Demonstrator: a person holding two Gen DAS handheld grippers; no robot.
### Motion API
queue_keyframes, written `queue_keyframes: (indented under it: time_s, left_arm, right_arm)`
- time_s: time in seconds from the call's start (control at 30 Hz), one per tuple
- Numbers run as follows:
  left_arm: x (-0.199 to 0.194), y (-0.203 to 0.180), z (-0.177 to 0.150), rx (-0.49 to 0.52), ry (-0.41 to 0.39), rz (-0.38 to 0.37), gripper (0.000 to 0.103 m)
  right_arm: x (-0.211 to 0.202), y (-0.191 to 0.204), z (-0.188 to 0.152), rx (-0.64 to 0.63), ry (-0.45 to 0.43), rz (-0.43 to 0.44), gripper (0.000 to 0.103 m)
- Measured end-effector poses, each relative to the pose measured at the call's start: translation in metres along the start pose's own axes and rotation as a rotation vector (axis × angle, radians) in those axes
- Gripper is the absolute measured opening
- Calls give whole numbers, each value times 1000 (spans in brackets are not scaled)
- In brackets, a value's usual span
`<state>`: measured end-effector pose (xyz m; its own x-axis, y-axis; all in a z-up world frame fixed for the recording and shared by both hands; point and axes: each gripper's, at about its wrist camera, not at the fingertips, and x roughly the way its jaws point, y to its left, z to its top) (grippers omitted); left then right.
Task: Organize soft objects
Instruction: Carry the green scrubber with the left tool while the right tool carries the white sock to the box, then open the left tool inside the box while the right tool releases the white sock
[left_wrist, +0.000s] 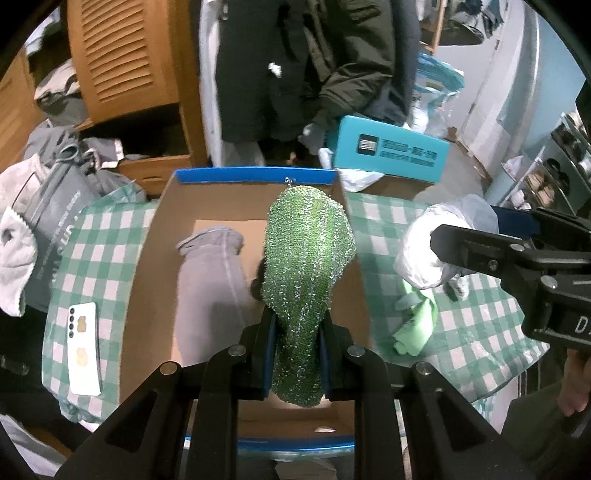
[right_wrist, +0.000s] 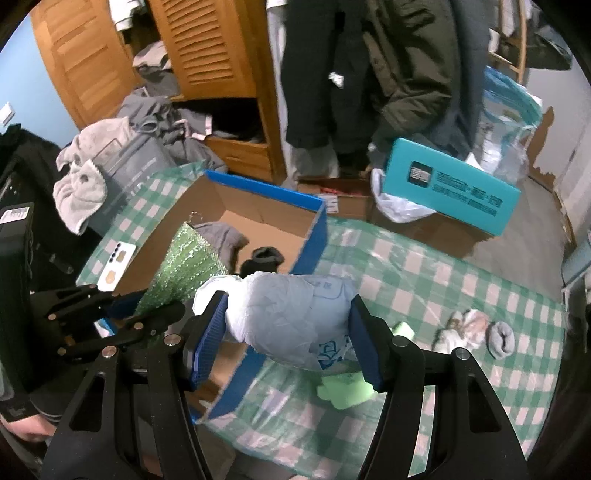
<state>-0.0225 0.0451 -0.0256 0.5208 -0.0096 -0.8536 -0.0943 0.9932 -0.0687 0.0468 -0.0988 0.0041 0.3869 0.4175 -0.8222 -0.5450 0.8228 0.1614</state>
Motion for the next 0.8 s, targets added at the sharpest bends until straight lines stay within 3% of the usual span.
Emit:
queue_keyframes:
  time_s: [0.63,0.8]
  left_arm:
    - [28,64,-13,-99,75,55,20]
    - [33,68,-17,-104,92,59,27]
  right_arm:
    - [64,64,17,-75,107,73,64]
    - [76,70,15,-73,141,92,65]
